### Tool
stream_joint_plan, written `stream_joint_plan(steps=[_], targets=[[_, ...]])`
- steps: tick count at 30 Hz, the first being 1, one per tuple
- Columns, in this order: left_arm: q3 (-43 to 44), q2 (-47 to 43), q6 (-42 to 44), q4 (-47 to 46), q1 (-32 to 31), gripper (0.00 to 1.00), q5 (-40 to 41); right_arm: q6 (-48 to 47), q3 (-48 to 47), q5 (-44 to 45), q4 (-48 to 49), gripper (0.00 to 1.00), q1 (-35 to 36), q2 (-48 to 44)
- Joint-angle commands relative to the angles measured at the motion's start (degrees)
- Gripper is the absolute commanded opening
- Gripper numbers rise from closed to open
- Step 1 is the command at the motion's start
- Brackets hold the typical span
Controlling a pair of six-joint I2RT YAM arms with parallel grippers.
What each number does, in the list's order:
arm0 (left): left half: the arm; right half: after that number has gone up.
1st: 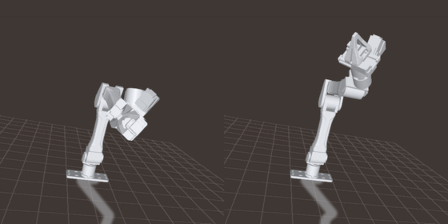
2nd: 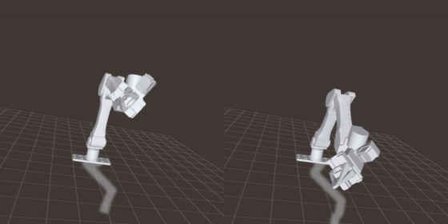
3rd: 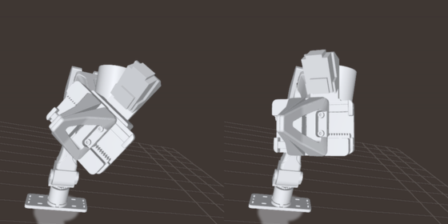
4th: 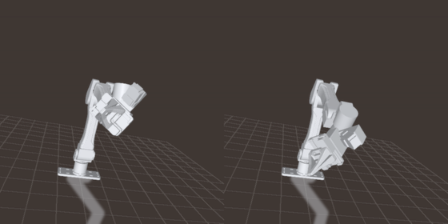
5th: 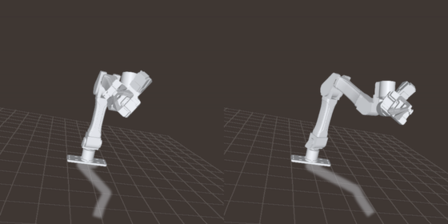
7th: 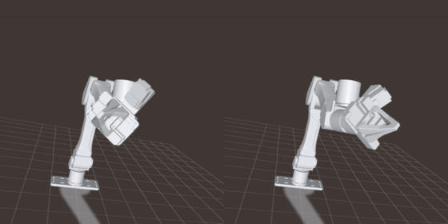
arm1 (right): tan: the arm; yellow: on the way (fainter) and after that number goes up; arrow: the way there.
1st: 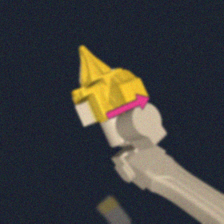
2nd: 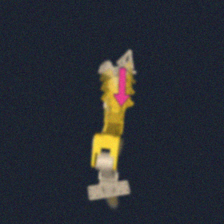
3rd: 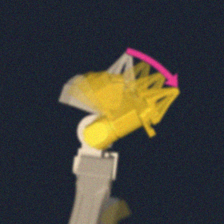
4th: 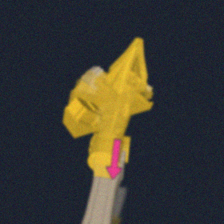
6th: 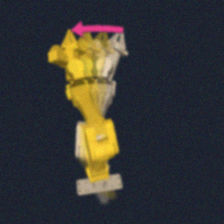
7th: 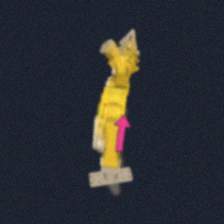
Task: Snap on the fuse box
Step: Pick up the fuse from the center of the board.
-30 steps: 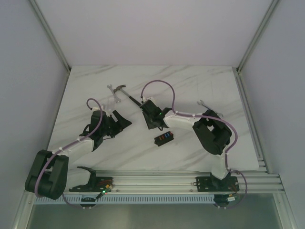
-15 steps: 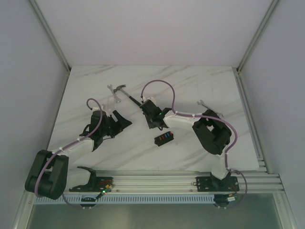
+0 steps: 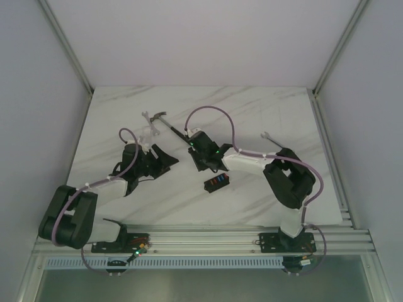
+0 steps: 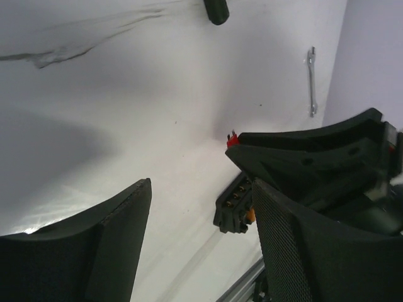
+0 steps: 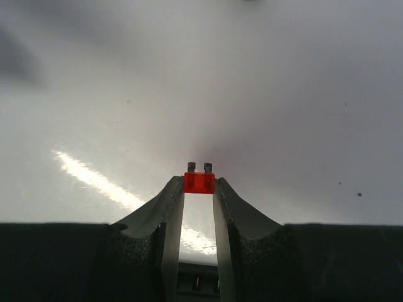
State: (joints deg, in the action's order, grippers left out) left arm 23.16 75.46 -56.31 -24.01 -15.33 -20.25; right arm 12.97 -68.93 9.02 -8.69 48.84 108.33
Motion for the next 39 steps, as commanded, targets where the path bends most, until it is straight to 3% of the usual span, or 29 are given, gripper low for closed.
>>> stream_joint_plan(steps=[1, 8, 21, 39], targets=[[2.17, 3.59, -3.04, -8.1, -0.33, 0.72, -4.25, -4.17, 1.79, -5.61, 5.31, 0.26, 0.04, -4.67], [3.75, 10.24, -5.92, -14.4, -2.5, 0.61, -6.09, -5.31, 5.32, -11.19, 10.24, 0.27, 0.04, -8.14], [4.33, 14.16, -10.03, -19.17, -4.44, 0.44, -4.17, -4.29, 7.26, -15.44, 14.98, 0.28, 0.01, -9.42], [3.5, 16.23, -12.57, -21.17, -5.76, 0.33, -3.44, -2.35, 8.02, -16.83, 18.21, 0.28, -0.02, -9.52]])
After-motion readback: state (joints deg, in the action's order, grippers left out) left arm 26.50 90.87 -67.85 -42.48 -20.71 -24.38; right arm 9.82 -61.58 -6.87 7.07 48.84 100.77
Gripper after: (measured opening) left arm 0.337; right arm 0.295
